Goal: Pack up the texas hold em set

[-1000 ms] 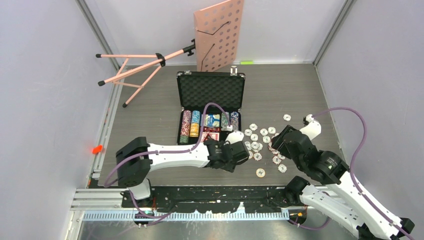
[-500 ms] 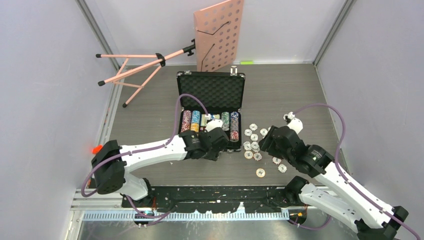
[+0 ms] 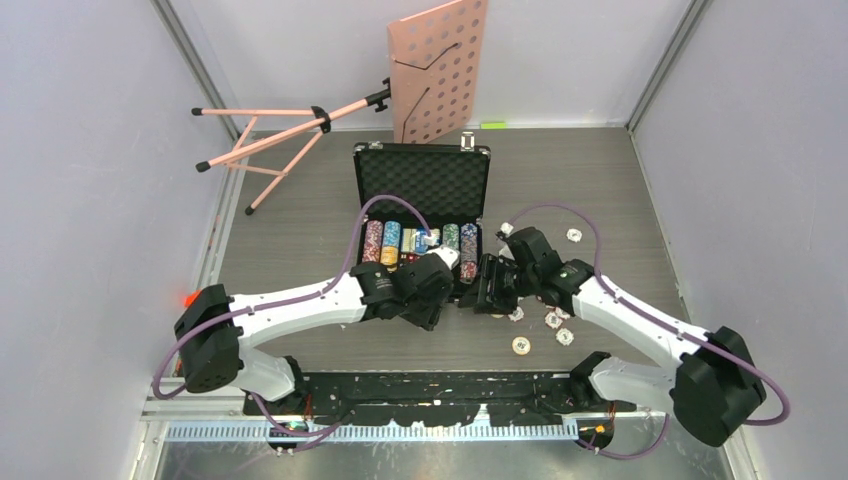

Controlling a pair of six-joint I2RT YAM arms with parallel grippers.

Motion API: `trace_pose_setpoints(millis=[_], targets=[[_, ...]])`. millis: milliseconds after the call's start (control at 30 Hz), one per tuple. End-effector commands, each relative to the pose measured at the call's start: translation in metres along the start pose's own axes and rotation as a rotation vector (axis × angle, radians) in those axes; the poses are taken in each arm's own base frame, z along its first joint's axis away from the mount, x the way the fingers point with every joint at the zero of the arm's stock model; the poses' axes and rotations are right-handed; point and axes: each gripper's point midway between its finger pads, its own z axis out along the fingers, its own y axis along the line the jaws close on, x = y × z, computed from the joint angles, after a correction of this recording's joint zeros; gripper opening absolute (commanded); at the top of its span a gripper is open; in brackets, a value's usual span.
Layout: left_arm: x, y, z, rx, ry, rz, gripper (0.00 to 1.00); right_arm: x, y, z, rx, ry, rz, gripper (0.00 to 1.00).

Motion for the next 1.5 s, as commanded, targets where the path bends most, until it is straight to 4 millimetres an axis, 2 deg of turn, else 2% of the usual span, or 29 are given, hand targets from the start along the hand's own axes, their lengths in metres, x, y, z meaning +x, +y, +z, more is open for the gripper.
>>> trace_pose_setpoints(millis=[0,200,367,533,933,1100,1233,1300,1367,1400,1467], targets=[[-0.007,-0.02,-0.015,0.143,-0.032,0.078,0.24,0.003,0.045,-0.001,-0.312,0.109,-0.014,0.52],[-0.007,-0.031,-0.023,0.225,-0.036,0.13,0.24,0.01,0.05,0.009,-0.386,0.201,-0.008,0.51],[-0.007,-0.04,-0.028,0.283,-0.039,0.16,0.24,0.013,0.059,0.003,-0.429,0.218,-0.072,0.52],[-0.011,-0.048,-0.033,0.329,-0.05,0.175,0.24,0.02,0.051,0.005,-0.392,0.253,-0.094,0.52],[-0.015,-0.059,-0.034,0.383,-0.061,0.211,0.24,0.038,0.051,0.007,-0.418,0.329,-0.096,0.51],[-0.019,-0.061,-0.033,0.399,-0.09,0.231,0.24,0.042,0.06,0.008,-0.462,0.354,-0.075,0.47],[-0.022,-0.06,-0.031,0.388,-0.099,0.26,0.24,0.045,0.065,0.008,-0.48,0.376,-0.071,0.41],[-0.024,-0.058,-0.031,0.377,-0.108,0.272,0.24,0.047,0.069,0.005,-0.494,0.389,-0.072,0.35],[-0.025,-0.058,-0.031,0.373,-0.112,0.279,0.24,0.046,0.072,0.003,-0.502,0.388,-0.075,0.24],[-0.025,-0.057,-0.031,0.369,-0.116,0.277,0.25,0.046,0.072,0.002,-0.502,0.388,-0.076,0.16],[-0.025,-0.054,-0.031,0.357,-0.117,0.263,0.33,0.044,0.071,0.002,-0.486,0.38,-0.088,0.04]])
